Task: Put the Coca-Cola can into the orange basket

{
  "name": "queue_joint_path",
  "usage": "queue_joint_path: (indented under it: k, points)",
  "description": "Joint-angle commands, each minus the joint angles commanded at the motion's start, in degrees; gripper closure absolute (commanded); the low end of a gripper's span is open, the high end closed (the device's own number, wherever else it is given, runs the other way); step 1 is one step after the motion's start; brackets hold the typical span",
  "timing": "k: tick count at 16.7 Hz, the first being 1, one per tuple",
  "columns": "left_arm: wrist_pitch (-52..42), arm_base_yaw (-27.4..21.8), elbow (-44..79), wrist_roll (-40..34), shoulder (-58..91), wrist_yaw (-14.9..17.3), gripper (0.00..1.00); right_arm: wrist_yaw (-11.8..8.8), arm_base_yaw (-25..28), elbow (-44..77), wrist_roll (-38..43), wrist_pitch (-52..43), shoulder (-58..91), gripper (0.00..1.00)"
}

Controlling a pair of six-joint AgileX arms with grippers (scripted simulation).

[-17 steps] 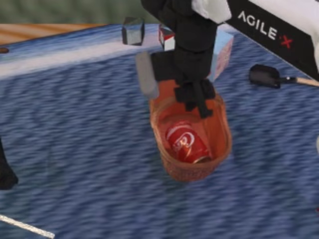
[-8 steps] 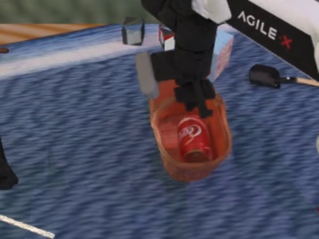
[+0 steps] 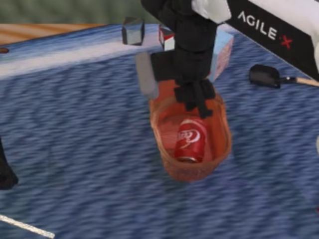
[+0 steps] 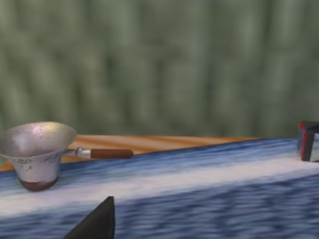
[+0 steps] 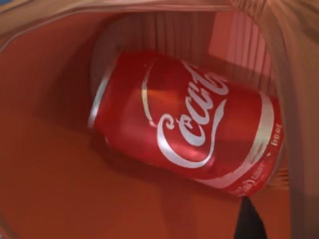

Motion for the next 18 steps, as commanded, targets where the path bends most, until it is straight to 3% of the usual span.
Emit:
queue_joint_path:
  k: [9,18]
  points:
    - [0.0,0.0,0.0,0.0,0.0,0.0,0.0,0.0,-0.1,0.3,-0.1,-0.2,0.1,1.0]
    - [0.0,0.0,0.0,0.0,0.0,0.0,0.0,0.0,-1.6,14.9,-2.0,-13.2,1.7,1.0]
